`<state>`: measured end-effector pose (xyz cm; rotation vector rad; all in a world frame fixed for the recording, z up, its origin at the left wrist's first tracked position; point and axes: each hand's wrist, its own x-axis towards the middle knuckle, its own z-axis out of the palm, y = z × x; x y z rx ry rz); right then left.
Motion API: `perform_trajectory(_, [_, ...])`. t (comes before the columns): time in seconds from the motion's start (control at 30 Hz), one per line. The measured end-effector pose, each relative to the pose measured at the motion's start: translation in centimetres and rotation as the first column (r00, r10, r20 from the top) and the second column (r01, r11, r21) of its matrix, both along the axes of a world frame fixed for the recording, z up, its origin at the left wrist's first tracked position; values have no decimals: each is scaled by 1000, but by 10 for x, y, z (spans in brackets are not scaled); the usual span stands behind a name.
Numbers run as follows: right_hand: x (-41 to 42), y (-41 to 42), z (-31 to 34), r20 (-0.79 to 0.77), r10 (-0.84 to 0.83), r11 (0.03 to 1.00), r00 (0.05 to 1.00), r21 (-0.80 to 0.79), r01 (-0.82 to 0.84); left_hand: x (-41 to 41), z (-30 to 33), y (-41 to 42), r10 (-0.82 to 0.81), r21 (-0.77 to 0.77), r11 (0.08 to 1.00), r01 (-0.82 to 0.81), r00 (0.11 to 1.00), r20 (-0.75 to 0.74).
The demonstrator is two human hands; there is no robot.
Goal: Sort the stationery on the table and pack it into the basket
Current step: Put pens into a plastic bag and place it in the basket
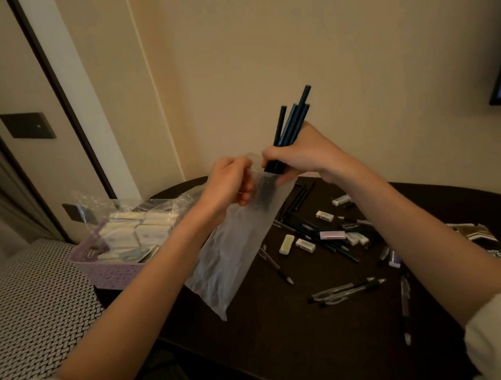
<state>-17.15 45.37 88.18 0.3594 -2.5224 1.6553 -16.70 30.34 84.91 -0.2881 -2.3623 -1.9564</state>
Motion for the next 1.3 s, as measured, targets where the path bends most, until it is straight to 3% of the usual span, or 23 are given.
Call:
perform_trajectory(0.23, [-6,-14,-9,215,206,971,955,79,-228,0,-5,-10,-3,126,992,-11,994,108])
perform_trajectory(0.4, [-6,-12,-14,293,322,945,900,-47,-323,1,-10,-15,-25,201,980,-1,992,127])
perform_trajectory(0.53, [-8,-8,-16,343,357,931,869,-205,-301,-1,-14,-17,-34,203,979,14,995,98])
perform_trajectory(0.7, [-7,-4,-21,386,359,931,850,-217,-295,-2,-19,-18,-44,198,980,25,995,92])
perform_trajectory(0.9, [-5,13,-26,200,183,903,963,-421,-84,-1,-25,-20,-18,185,983,4,997,75])
perform_trajectory(1.1, [-20,47,-73,271,-159,952,949,-212,220,-1,-41,-22,-2,105,994,1,1000,12])
perform_trajectory(1.3, [-41,71,-123,300,-288,952,909,-11,305,-14,-65,-29,19,152,988,-27,998,53])
